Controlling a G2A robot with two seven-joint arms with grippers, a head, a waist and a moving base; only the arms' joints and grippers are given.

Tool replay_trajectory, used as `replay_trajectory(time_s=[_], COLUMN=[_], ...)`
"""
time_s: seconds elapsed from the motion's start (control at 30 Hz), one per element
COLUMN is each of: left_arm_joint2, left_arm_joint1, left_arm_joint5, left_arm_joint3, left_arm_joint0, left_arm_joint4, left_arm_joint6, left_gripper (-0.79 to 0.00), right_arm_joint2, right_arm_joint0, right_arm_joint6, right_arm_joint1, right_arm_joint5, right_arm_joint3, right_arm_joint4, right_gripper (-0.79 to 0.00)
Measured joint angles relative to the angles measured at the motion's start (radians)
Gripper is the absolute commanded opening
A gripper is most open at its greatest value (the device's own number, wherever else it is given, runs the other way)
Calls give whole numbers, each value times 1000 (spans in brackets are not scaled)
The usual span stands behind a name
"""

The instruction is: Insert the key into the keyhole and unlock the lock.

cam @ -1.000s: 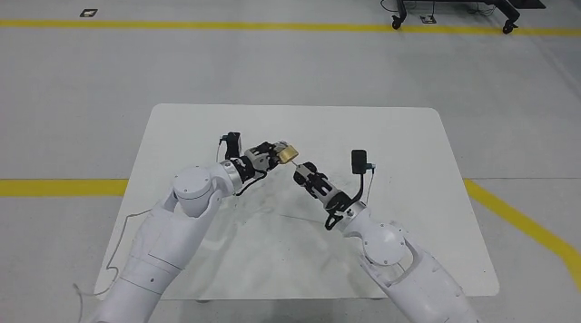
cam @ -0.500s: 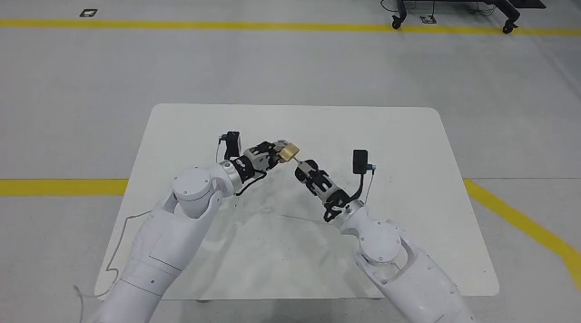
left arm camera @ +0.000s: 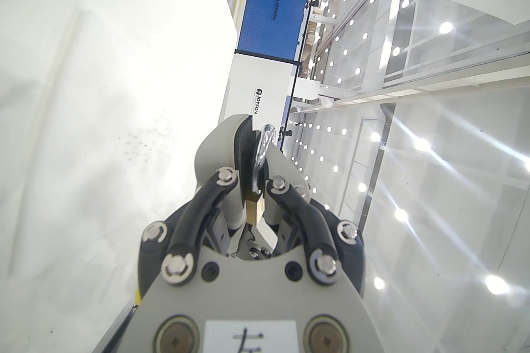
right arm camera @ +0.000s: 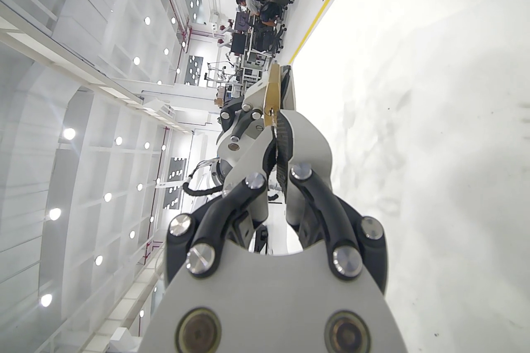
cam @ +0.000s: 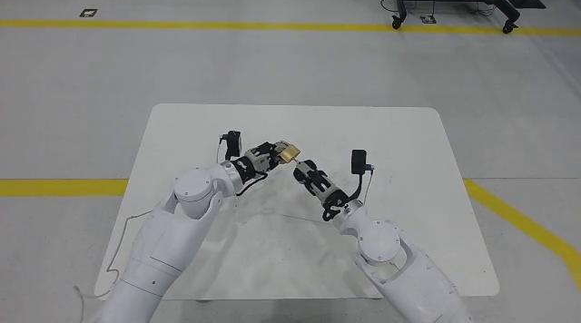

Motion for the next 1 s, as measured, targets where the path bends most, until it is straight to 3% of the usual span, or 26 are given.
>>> replay_trajectory(time_s=[0.5,0.53,0.57,0.6,0.67,0.77,0.87,1.0], left_arm_joint2=[26,28,29,29,27,16,9,6], left_arm_joint1=[-2,-2,-2,-3,-3,-4,-5,-6], left_arm_joint5=[-57,-57,-57,-56,-53,-48,-42,-36], left_arm_joint3=[-16,-16,-16,-15,-12,-8,-7,-7], left_arm_joint0=[6,6,6,6,5,5,5,6], left_arm_joint4=[125,127,128,129,123,96,85,82], left_arm_joint6=[16,13,11,9,5,2,0,3], left_gripper=[-785,-785,-785,-785,-785,-785,-785,-785], right_arm_joint2=[2,3,4,5,6,7,9,17], right_arm_joint0=[12,12,13,13,13,13,10,1], right_arm_joint6=[5,6,8,9,12,15,15,17], right_arm_joint1=[-15,-16,-17,-18,-19,-22,-24,-25], right_arm_joint5=[33,33,34,34,34,34,30,24], right_arm_joint3=[15,16,16,16,17,18,17,7], right_arm_joint4=[-11,-10,-10,-10,-10,-9,-9,-11], right_gripper=[-785,-763,-551,-449,-403,-249,-225,-296])
